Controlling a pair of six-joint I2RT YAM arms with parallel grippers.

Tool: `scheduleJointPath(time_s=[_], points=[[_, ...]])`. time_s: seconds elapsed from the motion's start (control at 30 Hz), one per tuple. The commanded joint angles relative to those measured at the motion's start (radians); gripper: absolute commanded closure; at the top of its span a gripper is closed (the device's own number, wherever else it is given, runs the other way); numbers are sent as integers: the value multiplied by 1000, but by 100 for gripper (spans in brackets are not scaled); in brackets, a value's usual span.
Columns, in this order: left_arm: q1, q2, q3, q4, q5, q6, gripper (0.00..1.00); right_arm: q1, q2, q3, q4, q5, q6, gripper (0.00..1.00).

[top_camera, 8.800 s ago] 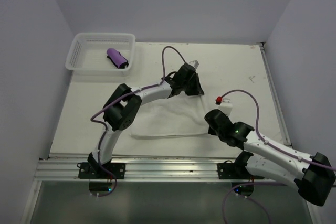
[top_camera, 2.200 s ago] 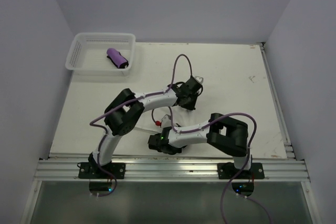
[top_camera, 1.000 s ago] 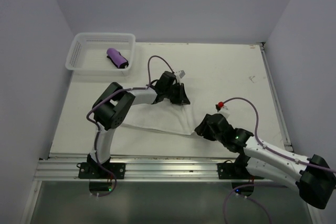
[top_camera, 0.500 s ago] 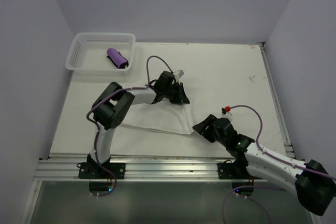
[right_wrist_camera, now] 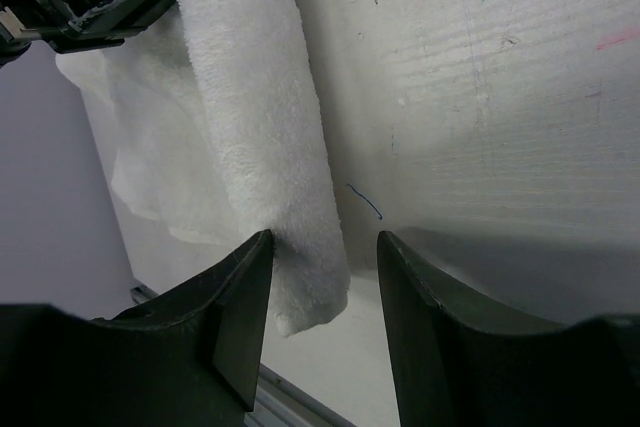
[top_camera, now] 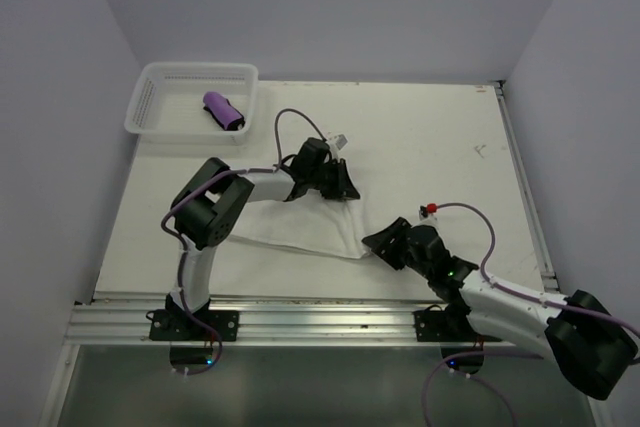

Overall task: Roll the towels
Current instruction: Roll the towel

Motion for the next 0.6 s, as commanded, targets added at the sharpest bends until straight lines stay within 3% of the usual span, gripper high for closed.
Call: scheduleJointPath(time_s=[0.0, 0.57], points=[[11, -57, -30, 82, -10, -50, 100, -4, 60, 15, 121, -39, 4, 51], [11, -82, -130, 218, -82, -148, 100, -4, 281, 55, 308, -139, -33, 61]])
